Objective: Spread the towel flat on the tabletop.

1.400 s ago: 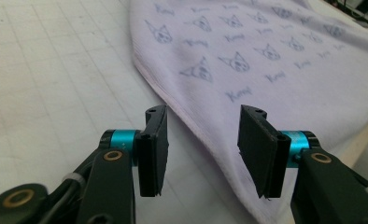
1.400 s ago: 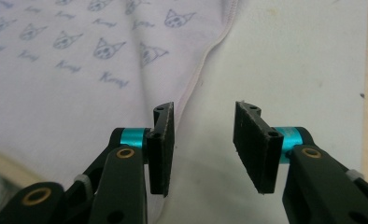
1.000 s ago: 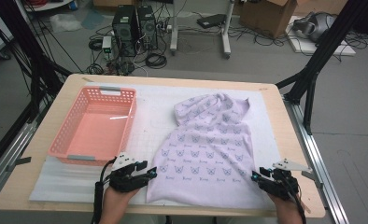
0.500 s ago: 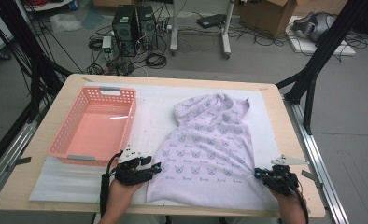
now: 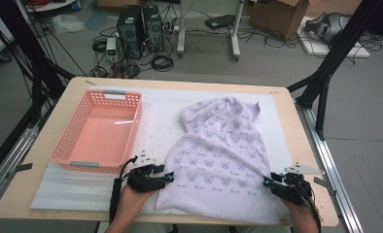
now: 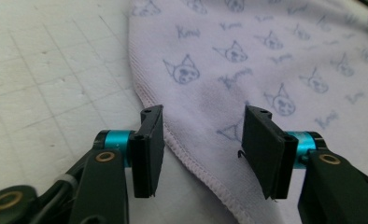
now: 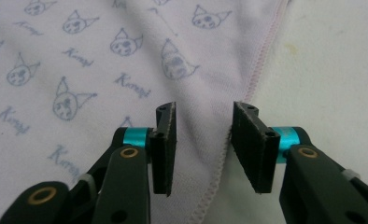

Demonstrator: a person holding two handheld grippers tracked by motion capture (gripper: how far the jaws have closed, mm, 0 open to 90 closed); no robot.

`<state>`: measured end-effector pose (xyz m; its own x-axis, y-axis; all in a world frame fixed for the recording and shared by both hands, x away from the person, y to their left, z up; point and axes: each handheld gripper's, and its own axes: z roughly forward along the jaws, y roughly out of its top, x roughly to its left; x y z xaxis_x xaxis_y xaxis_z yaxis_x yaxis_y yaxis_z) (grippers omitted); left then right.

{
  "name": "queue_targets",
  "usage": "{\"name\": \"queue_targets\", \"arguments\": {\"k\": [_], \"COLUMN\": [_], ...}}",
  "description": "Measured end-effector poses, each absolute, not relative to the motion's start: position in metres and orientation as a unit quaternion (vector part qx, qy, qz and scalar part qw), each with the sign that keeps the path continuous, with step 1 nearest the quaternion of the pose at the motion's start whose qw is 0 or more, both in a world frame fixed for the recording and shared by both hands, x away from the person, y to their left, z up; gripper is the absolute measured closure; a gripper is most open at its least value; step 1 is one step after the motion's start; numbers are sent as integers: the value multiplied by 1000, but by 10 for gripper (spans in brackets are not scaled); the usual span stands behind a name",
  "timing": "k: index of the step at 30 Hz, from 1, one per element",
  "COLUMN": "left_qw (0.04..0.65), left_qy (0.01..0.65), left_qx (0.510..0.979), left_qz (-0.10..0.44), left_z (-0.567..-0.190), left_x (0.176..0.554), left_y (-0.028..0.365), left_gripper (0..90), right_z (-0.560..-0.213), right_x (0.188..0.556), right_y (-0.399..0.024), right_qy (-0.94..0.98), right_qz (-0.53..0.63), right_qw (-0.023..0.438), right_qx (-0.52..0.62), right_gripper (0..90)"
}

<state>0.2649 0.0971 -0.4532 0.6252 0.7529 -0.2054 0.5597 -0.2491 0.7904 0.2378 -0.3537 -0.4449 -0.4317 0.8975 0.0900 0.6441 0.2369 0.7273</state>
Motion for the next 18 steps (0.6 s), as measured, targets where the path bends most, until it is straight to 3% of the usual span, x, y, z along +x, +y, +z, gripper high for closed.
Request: {"name": "queue_targets", "arguments": {"k": [2, 3, 5, 14, 18], "left_qw": [439, 435, 428, 441, 439], "left_qy": [411, 410, 419, 463, 456], "left_qx": [792, 793, 788, 746, 754], "left_qz": [109, 117, 142, 184, 176], "left_z": [-453, -452, -451, -447, -451], "left_x": [265, 265, 264, 265, 268], "left_y": [95, 95, 99, 121, 117], "left_gripper": [847, 863, 872, 873, 868], "right_z": [-445, -445, -445, -446, -449], "right_x": [237, 238, 239, 262, 278], "right_y": [-353, -354, -353, -339, -337], "right_qy": [766, 768, 771, 771, 752], "right_qz": [357, 359, 363, 361, 365], "right_qw": [179, 177, 171, 190, 207], "right_qx": [503, 500, 494, 489, 508], "right_gripper": [739, 809, 842, 859, 859]}}
